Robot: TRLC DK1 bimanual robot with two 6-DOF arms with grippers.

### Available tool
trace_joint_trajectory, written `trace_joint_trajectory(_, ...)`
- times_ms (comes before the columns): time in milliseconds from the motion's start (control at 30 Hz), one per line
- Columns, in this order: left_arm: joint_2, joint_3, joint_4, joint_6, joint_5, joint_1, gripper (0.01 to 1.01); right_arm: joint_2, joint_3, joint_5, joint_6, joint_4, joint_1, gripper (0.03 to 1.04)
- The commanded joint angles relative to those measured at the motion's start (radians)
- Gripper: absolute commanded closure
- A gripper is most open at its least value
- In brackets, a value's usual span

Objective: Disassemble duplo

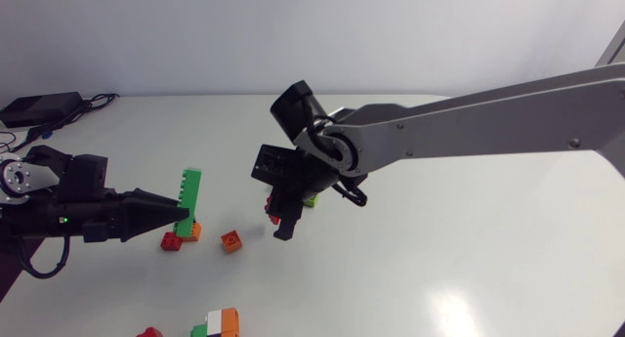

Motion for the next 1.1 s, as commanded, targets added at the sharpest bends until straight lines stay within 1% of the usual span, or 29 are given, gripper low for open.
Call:
trace_joint_trajectory(0, 0.03, 0.051, 0.003, -0.037, -0.005, -0.012, 0.83, 0.051, -0.044, 0.082, -0.003, 0.032, 0.033, 0.69)
trace_joint_trajectory(67, 0.03, 0.077, 0.003, -0.074, -0.025, -0.012, 0.83, 0.057, -0.067, 0.153, -0.017, 0.078, 0.055, 0.69)
trace_joint_trajectory(100, 0.026, 0.091, 0.003, -0.095, -0.039, -0.012, 0.83, 0.057, -0.076, 0.17, -0.026, 0.094, 0.061, 0.69)
trace_joint_trajectory(167, 0.014, 0.116, 0.003, -0.136, -0.067, -0.008, 0.83, 0.05, -0.09, 0.182, -0.026, 0.12, 0.067, 0.63)
trace_joint_trajectory(200, 0.007, 0.129, 0.008, -0.156, -0.096, -0.008, 0.83, 0.05, -0.09, 0.182, -0.026, 0.123, 0.067, 0.6)
trace_joint_trajectory(233, 0.004, 0.14, 0.034, -0.199, -0.14, -0.009, 0.83, 0.051, -0.09, 0.182, -0.026, 0.123, 0.067, 0.57)
trace_joint_trajectory(267, -0.008, 0.14, 0.109, -0.288, -0.208, -0.012, 0.83, 0.054, -0.091, 0.185, -0.029, 0.123, 0.067, 0.52)
trace_joint_trajectory(300, -0.023, 0.129, 0.203, -0.383, -0.291, -0.021, 0.83, 0.057, -0.094, 0.185, -0.037, 0.123, 0.067, 0.5)
trace_joint_trajectory(333, -0.045, 0.11, 0.312, -0.472, -0.413, -0.043, 0.83, 0.059, -0.096, 0.186, -0.04, 0.123, 0.067, 0.47)
trace_joint_trajectory(367, -0.06, 0.094, 0.387, -0.525, -0.53, -0.072, 0.83, 0.06, -0.097, 0.186, -0.04, 0.123, 0.067, 0.44)
trace_joint_trajectory(400, -0.069, 0.08, 0.444, -0.554, -0.648, -0.112, 0.83, 0.063, -0.097, 0.186, -0.041, 0.123, 0.067, 0.44)
trace_joint_trajectory(433, -0.071, 0.073, 0.479, -0.558, -0.732, -0.155, 0.83, 0.063, -0.101, 0.186, -0.045, 0.123, 0.067, 0.42)
trace_joint_trajectory(467, -0.066, 0.068, 0.496, -0.558, -0.792, -0.195, 0.828, 0.063, -0.104, 0.186, -0.049, 0.123, 0.067, 0.42)
trace_joint_trajectory(500, -0.057, 0.064, 0.51, -0.557, -0.843, -0.232, 0.828, 0.065, -0.105, 0.186, -0.049, 0.123, 0.067, 0.37)
trace_joint_trajectory(567, -0.025, 0.039, 0.574, -0.56, -0.987, -0.327, 0.826, 0.067, -0.107, 0.185, -0.049, 0.123, 0.066, 0.26)
trace_joint_trajectory(600, -0.009, 0.028, 0.6, -0.56, -1.035, -0.362, 0.825, 0.065, -0.107, 0.185, -0.049, 0.123, 0.064, 0.22)
trace_joint_trajectory(667, 0.024, 0.011, 0.615, -0.561, -1.078, -0.419, 0.764, 0.062, -0.108, 0.179, -0.049, 0.121, 0.06, 0.17)
trace_joint_trajectory(700, 0.038, 0.005, 0.615, -0.563, -1.081, -0.44, 0.723, 0.054, -0.108, 0.165, -0.048, 0.115, 0.056, 0.17)
trace_joint_trajectory(767, 0.049, -0.006, 0.615, -0.563, -1.085, -0.462, 0.639, 0.022, -0.114, 0.067, -0.048, 0.084, 0.049, 0.17)
trace_joint_trajectory(800, 0.047, -0.009, 0.615, -0.563, -1.087, -0.462, 0.602, -0.001, -0.119, 0.013, -0.049, 0.067, 0.047, 0.14)
trace_joint_trajectory(867, 0.043, -0.007, 0.615, -0.566, -1.087, -0.455, 0.557, -0.064, -0.15, -0.103, -0.061, 0.055, 0.046, 0.11)
trace_joint_trajectory(933, 0.037, -0.006, 0.617, -0.571, -1.087, -0.449, 0.513, -0.139, -0.188, -0.243, -0.072, 0.055, 0.043, 0.07)
trace_joint_trajectory(967, 0.034, -0.006, 0.617, -0.572, -1.087, -0.446, 0.477, -0.171, -0.203, -0.303, -0.078, 0.052, 0.043, 0.07)
trace_joint_trajectory(1033, 0.029, -0.01, 0.617, -0.572, -1.087, -0.445, 0.39, -0.22, -0.234, -0.352, -0.095, 0.049, 0.056, 0.07)
trace_joint_trajectory(1067, 0.027, -0.012, 0.617, -0.572, -1.087, -0.445, 0.354, -0.236, -0.246, -0.352, -0.106, 0.051, 0.069, 0.07)
